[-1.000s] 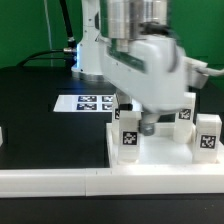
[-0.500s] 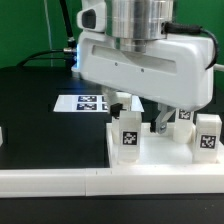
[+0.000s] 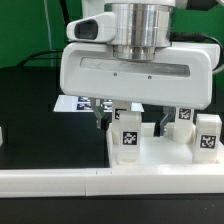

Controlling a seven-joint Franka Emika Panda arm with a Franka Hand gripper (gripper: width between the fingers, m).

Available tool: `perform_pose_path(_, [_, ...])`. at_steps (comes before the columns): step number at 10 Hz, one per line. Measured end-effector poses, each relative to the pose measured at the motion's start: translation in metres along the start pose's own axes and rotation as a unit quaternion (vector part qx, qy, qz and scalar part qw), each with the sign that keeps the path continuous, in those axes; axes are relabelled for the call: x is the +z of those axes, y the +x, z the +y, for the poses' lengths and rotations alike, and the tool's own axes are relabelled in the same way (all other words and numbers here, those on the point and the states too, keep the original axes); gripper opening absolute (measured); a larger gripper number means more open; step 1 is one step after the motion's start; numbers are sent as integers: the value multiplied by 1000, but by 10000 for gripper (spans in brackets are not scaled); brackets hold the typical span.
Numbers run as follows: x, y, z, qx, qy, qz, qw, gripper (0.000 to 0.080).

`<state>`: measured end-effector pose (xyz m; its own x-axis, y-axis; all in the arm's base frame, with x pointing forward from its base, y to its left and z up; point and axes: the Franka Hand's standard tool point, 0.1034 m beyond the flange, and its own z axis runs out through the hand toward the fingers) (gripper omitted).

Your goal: Assemble square table

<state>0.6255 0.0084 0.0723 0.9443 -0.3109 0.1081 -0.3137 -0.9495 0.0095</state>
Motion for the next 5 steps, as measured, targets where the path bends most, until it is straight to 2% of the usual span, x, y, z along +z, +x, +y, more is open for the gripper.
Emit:
perform_pose_path(2, [0,0,0,16,1,0,1000,391])
perform_pose_path(3, [0,0,0,63,2,0,998,391])
perform_pose_path(4, [0,0,0,95,3,-1,995,287])
perform_pose_path(5, [0,0,0,127,3,-1,992,287])
